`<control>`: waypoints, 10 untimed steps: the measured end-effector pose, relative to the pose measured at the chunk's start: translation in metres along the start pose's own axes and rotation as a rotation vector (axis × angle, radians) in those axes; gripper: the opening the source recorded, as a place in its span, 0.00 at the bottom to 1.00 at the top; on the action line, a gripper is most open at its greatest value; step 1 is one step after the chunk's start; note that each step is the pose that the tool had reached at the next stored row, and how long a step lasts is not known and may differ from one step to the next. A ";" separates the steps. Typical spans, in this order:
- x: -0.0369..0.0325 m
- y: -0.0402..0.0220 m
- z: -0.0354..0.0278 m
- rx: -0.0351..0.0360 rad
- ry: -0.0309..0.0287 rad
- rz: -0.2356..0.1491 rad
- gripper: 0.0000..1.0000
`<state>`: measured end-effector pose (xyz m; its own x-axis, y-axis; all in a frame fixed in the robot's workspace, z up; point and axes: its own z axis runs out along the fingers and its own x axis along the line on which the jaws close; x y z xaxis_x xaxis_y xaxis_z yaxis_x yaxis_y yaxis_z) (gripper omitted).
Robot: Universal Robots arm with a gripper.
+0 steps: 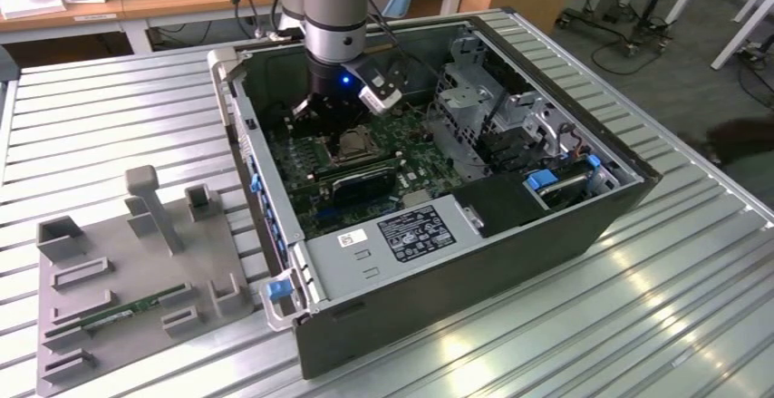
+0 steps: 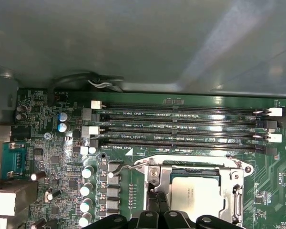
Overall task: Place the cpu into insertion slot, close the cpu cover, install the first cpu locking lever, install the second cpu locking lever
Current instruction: 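Close the cpu cover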
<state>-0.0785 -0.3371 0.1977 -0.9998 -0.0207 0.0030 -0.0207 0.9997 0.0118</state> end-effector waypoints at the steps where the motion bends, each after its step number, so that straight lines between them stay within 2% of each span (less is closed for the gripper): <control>1: 0.0000 0.0001 0.0001 -0.0002 -0.0001 0.000 0.11; 10: 0.0002 -0.0002 0.0009 0.0003 0.0001 0.000 0.11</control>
<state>-0.0786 -0.3373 0.1968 -0.9998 -0.0208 0.0031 -0.0207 0.9997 0.0115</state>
